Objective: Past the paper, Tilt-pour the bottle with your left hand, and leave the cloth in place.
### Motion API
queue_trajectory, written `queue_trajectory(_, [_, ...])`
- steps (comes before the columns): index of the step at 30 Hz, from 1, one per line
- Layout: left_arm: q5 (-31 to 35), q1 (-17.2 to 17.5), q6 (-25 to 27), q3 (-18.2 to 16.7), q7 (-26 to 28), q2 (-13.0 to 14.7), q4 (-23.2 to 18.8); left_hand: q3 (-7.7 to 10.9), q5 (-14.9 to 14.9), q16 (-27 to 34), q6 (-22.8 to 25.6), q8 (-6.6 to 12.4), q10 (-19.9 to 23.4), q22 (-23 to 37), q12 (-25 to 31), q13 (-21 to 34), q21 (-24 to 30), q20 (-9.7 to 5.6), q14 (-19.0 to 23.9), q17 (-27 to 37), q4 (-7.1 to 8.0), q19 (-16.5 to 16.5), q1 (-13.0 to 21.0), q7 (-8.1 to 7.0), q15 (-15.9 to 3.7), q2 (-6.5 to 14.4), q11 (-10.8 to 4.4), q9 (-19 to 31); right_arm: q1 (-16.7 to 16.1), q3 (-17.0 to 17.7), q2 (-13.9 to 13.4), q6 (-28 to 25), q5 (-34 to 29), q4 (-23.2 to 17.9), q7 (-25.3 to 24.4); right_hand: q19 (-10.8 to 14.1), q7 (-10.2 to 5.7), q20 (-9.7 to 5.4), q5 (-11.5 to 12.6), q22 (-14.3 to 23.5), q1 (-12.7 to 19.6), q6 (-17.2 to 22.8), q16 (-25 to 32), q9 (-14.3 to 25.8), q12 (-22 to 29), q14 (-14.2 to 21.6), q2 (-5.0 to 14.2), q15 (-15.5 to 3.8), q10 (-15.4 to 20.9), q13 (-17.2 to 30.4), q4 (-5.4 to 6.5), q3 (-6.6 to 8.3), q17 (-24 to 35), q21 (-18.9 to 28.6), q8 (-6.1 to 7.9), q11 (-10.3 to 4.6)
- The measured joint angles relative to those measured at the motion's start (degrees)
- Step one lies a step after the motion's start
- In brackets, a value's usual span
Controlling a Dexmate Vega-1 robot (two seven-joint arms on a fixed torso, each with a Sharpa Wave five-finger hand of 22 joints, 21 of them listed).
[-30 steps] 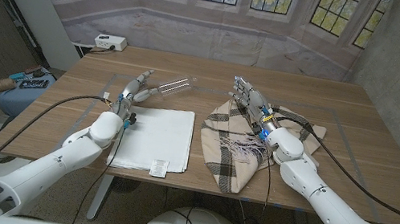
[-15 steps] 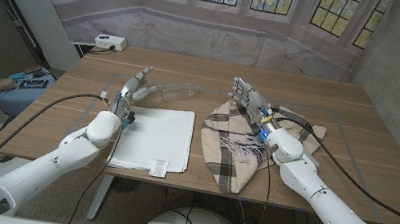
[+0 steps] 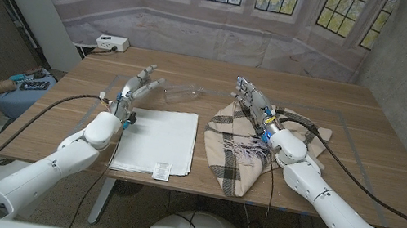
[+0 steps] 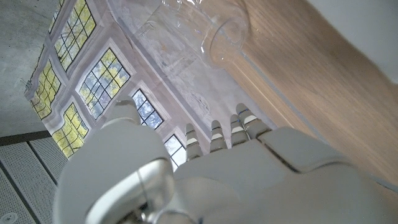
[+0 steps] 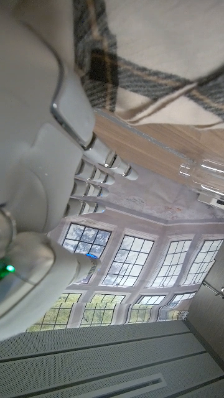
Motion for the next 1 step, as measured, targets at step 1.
queue_trajectory(1, [-0.03, -0.07, -0.04, -0.05, -0.04, -0.12, 0.14, 0.06, 0.0, 0.12, 0.02, 0.0, 0.37, 0.0, 0.17, -0.02, 0.0, 0.0, 0.02, 0.0, 0.06, 0.0, -0.42, 0.63, -0.02, 0.42, 0.01, 0.0, 0.0, 0.0, -0.01, -0.11, -0.02, -0.05, -0.07, 0.0, 0.0, 0.0, 0.0, 0.0, 0.0, 0.0, 0.0, 0.0, 0.0, 0.0, 0.0, 0.0, 0.0, 0.0, 0.0, 0.0, 0.0, 0.0, 0.0, 0.0])
